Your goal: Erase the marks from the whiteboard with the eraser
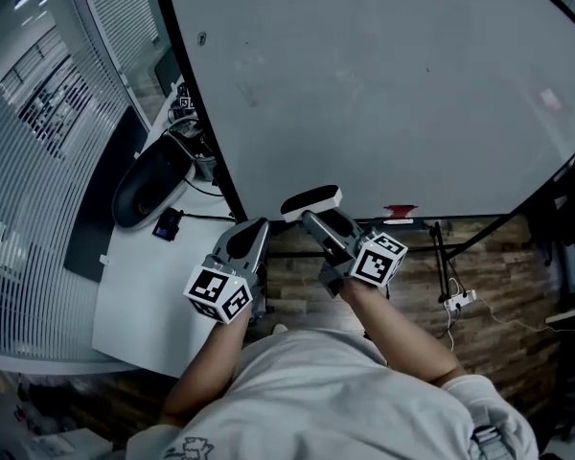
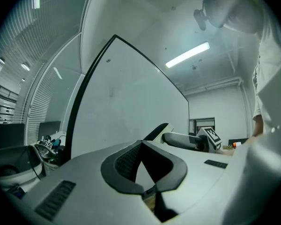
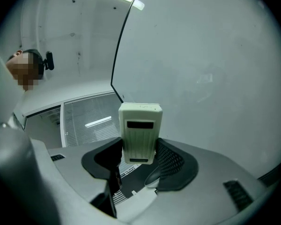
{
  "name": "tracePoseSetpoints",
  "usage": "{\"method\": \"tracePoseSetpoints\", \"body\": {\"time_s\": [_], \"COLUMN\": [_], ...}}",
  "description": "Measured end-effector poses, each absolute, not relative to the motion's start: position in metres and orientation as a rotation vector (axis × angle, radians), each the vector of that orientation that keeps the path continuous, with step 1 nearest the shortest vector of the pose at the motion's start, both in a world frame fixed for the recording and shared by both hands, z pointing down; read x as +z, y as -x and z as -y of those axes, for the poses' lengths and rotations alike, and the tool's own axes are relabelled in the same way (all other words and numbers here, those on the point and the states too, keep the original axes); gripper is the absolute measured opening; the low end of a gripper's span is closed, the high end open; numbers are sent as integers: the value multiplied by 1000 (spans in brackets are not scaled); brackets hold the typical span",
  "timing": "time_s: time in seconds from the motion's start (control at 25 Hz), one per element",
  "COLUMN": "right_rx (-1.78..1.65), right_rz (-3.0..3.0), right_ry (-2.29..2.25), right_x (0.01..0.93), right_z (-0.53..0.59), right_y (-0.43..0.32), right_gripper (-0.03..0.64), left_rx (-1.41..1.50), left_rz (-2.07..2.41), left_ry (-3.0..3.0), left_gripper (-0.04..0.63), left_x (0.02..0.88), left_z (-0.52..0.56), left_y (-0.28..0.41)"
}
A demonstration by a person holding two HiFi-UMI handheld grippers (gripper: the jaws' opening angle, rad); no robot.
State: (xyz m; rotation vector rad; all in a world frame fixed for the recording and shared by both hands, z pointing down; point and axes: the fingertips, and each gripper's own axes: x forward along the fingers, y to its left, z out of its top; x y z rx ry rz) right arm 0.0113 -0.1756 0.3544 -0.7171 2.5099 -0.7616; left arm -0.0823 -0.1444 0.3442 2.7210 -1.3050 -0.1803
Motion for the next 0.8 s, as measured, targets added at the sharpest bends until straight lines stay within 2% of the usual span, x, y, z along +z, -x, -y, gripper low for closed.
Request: {"method": "tracePoseSetpoints", "body": {"time_s": [0.44,0.8], "right_rx": [-718,-653], "right_rz": [-2580,-2663], "right_ry": [665,664], "right_x": [355,365], "right_z": [93,23], "right_y": [-86,-128], "right_gripper": [232,232], "left_rx": [-126,-43], "left_rz": [1352,1432], "left_ry": [-2672,-2622], "left_gripper": [6,6], "left_x": [362,381], "left_z": [71,-3], "left_y": [10,-18]}}
